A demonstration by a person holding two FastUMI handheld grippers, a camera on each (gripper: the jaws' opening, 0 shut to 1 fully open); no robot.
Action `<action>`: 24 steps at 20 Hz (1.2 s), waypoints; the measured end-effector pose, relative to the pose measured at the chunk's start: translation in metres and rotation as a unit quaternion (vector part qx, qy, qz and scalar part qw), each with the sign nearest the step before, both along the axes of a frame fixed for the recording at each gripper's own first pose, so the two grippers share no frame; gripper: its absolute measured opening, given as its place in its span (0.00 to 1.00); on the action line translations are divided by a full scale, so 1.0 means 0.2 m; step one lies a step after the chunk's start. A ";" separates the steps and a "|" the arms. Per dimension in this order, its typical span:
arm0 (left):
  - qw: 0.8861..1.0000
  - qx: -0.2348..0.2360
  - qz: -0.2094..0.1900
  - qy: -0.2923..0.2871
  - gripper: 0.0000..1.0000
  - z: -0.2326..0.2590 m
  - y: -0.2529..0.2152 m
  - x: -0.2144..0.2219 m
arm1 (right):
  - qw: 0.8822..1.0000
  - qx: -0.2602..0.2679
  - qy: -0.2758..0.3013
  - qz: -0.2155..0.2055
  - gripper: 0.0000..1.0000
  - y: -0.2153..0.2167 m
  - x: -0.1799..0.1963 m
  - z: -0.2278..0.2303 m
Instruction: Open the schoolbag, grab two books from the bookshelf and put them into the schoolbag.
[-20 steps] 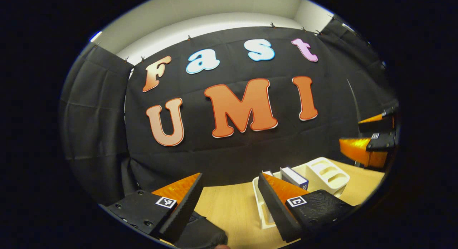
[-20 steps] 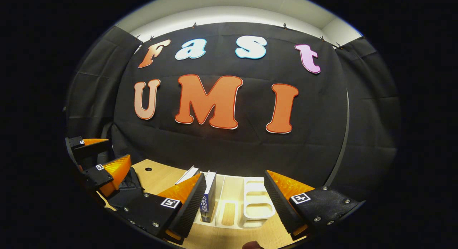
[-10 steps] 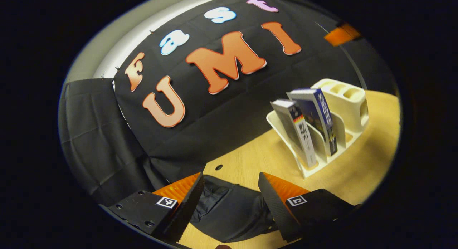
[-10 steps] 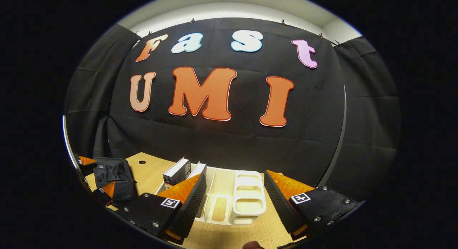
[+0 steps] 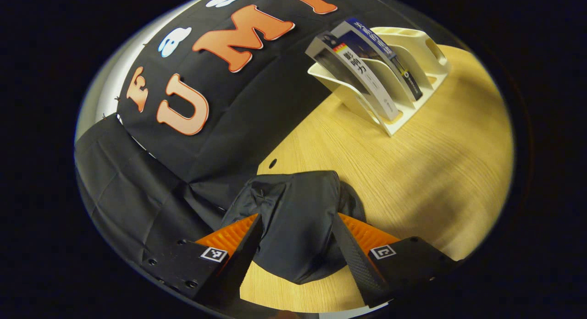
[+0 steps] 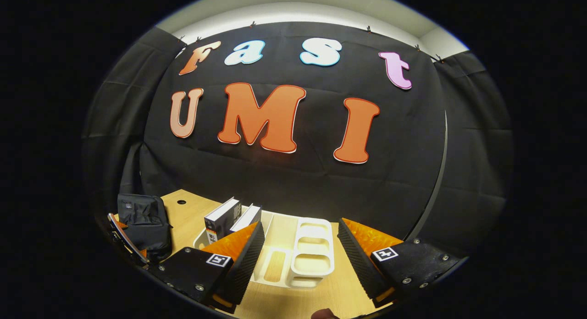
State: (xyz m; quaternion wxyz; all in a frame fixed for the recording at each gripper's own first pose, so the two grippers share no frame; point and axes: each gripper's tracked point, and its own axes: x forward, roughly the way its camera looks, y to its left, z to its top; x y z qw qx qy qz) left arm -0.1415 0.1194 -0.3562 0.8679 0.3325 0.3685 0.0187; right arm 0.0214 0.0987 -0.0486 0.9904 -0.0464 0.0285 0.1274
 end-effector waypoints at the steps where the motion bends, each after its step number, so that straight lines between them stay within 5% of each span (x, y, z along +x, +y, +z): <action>1: 1.000 0.003 0.004 0.007 0.97 -0.03 0.02 0.01 | 1.000 -0.004 -0.006 0.000 0.96 -0.01 0.00 0.01; 17: 0.992 0.112 0.003 0.053 0.95 -0.23 0.15 0.16 | 1.000 0.007 -0.011 -0.011 0.95 -0.12 0.02 0.03; 19: 0.993 0.110 -0.002 0.050 0.86 -0.20 0.15 0.18 | 1.000 0.005 -0.013 -0.011 0.96 -0.13 0.01 0.04; 24: 0.992 0.091 -0.025 0.080 0.41 -0.17 0.15 0.20 | 1.000 -0.008 -0.026 -0.007 0.96 -0.15 0.02 0.05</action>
